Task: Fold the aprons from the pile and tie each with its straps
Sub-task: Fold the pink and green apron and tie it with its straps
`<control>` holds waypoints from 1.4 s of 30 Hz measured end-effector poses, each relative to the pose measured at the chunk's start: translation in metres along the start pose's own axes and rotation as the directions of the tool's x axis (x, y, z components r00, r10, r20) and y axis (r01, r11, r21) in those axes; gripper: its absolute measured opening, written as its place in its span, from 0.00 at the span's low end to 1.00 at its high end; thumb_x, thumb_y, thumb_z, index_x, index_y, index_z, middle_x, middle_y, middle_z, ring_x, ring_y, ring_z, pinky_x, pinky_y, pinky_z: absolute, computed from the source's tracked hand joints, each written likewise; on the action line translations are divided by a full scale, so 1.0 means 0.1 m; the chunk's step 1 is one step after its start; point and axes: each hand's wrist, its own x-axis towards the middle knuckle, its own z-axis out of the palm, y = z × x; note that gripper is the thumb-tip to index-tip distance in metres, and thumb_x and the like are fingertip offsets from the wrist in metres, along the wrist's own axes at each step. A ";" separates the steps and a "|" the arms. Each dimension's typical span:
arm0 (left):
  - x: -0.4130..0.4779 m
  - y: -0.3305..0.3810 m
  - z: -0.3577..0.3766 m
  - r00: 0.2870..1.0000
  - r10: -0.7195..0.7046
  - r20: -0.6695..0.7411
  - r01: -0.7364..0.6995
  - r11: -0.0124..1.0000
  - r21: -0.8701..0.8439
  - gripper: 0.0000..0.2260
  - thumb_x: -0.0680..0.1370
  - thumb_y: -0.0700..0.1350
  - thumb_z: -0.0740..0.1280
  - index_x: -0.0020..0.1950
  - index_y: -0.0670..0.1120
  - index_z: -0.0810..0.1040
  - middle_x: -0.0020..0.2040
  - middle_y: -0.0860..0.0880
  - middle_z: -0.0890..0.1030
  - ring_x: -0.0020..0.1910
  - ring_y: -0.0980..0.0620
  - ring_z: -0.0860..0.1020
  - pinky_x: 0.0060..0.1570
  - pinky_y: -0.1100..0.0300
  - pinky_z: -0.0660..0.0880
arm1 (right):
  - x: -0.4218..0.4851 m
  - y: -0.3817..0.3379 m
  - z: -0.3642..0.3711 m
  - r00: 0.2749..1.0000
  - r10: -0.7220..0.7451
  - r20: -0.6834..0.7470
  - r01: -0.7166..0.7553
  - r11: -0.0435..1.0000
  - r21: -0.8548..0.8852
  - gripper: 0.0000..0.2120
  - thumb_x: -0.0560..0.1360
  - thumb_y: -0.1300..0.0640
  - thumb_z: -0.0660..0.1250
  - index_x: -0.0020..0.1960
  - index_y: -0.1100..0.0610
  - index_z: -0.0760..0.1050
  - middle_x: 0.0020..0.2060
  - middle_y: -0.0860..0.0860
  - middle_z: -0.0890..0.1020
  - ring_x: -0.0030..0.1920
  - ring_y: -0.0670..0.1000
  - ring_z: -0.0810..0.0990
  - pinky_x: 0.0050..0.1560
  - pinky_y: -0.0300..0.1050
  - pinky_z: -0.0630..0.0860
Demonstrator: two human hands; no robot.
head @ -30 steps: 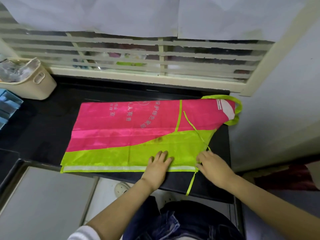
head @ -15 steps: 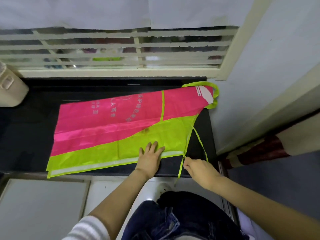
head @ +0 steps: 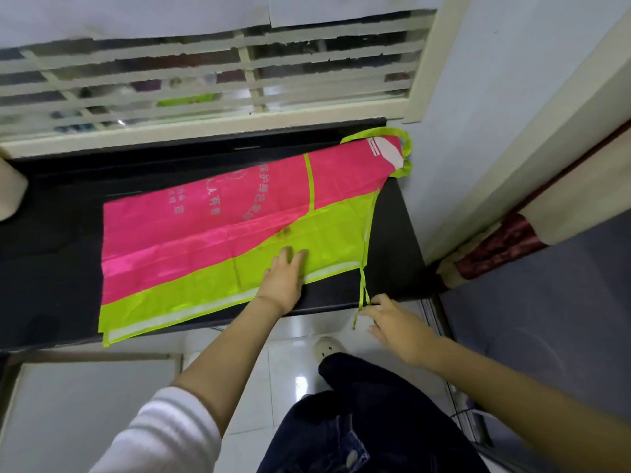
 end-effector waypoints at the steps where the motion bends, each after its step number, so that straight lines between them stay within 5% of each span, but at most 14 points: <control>1: -0.03 -0.04 -0.01 0.999 -0.017 -0.039 0.018 1.000 0.016 0.25 0.78 0.40 0.60 0.75 0.48 0.58 0.70 0.42 0.60 0.68 0.41 0.62 0.61 0.49 0.66 | 0.07 -0.01 -0.04 0.996 0.006 -0.087 -0.002 0.999 0.046 0.18 0.81 0.56 0.56 0.70 0.55 0.65 0.66 0.54 0.65 0.63 0.54 0.69 0.56 0.46 0.71; 7: -0.21 -0.40 0.00 0.982 -0.165 -0.092 0.176 0.977 0.122 0.22 0.79 0.44 0.61 0.71 0.46 0.61 0.66 0.44 0.64 0.65 0.43 0.64 0.59 0.50 0.64 | 0.59 0.08 -0.29 0.957 0.028 -0.289 -0.006 0.997 0.078 0.17 0.79 0.59 0.61 0.67 0.58 0.67 0.62 0.54 0.69 0.61 0.54 0.70 0.57 0.46 0.72; 13: -0.24 -0.58 0.02 0.969 -0.241 -0.057 0.246 0.963 0.114 0.20 0.80 0.49 0.60 0.70 0.45 0.61 0.66 0.44 0.64 0.63 0.42 0.64 0.54 0.48 0.68 | 1.02 0.18 -0.45 0.968 -0.123 -0.221 0.115 0.992 -0.050 0.17 0.78 0.60 0.61 0.67 0.58 0.69 0.65 0.54 0.69 0.66 0.55 0.66 0.64 0.47 0.66; 21: -0.23 -0.59 -0.04 0.965 -0.239 -0.105 0.256 0.944 0.207 0.16 0.78 0.37 0.58 0.65 0.44 0.65 0.63 0.44 0.67 0.61 0.43 0.68 0.53 0.52 0.68 | 1.21 0.20 -0.55 0.979 -0.133 -0.155 0.099 0.973 -0.206 0.12 0.79 0.60 0.59 0.61 0.54 0.72 0.57 0.52 0.73 0.60 0.54 0.70 0.51 0.46 0.72; 24: -0.21 -0.61 -0.17 0.939 -0.119 -0.323 0.153 0.985 0.081 0.13 0.70 0.32 0.64 0.52 0.43 0.73 0.50 0.43 0.74 0.50 0.42 0.73 0.44 0.51 0.63 | 1.22 0.20 -0.66 0.948 -0.165 -0.274 0.142 0.985 -0.101 0.09 0.78 0.62 0.61 0.57 0.58 0.76 0.52 0.54 0.76 0.55 0.56 0.74 0.47 0.49 0.73; 28: -0.20 -0.61 -0.21 0.863 0.064 -0.502 -0.016 0.995 0.099 0.05 0.67 0.38 0.62 0.41 0.46 0.73 0.40 0.47 0.73 0.41 0.47 0.67 0.38 0.54 0.55 | 1.12 0.23 -0.72 0.812 -0.306 -0.497 0.296 0.950 -0.101 0.13 0.63 0.74 0.72 0.43 0.61 0.79 0.37 0.56 0.76 0.38 0.58 0.78 0.33 0.46 0.75; 33: -0.30 -0.62 0.04 0.963 0.043 -0.266 -0.005 0.990 0.141 0.12 0.65 0.36 0.74 0.44 0.47 0.77 0.41 0.47 0.77 0.43 0.44 0.77 0.41 0.50 0.69 | 1.04 0.36 -0.48 0.875 -0.346 -0.339 0.296 0.936 -0.190 0.22 0.55 0.75 0.76 0.43 0.57 0.79 0.38 0.52 0.76 0.38 0.54 0.79 0.30 0.42 0.73; 36: -0.31 -0.65 0.13 0.993 0.006 -0.122 -0.001 0.999 0.043 0.07 0.78 0.38 0.62 0.54 0.46 0.74 0.54 0.48 0.74 0.58 0.46 0.70 0.54 0.52 0.62 | 1.07 0.42 -0.35 0.940 -0.288 -0.182 0.262 0.953 -0.154 0.17 0.68 0.74 0.67 0.52 0.58 0.77 0.47 0.53 0.75 0.50 0.54 0.75 0.37 0.43 0.67; 42: -0.35 -0.66 0.15 0.995 0.043 -0.091 -0.040 0.998 0.039 0.13 0.74 0.31 0.62 0.52 0.48 0.71 0.52 0.50 0.70 0.57 0.48 0.66 0.64 0.50 0.61 | 1.12 0.41 -0.40 0.973 -0.225 -0.047 0.224 0.974 -0.026 0.10 0.75 0.69 0.58 0.54 0.61 0.72 0.46 0.49 0.65 0.49 0.49 0.66 0.43 0.40 0.62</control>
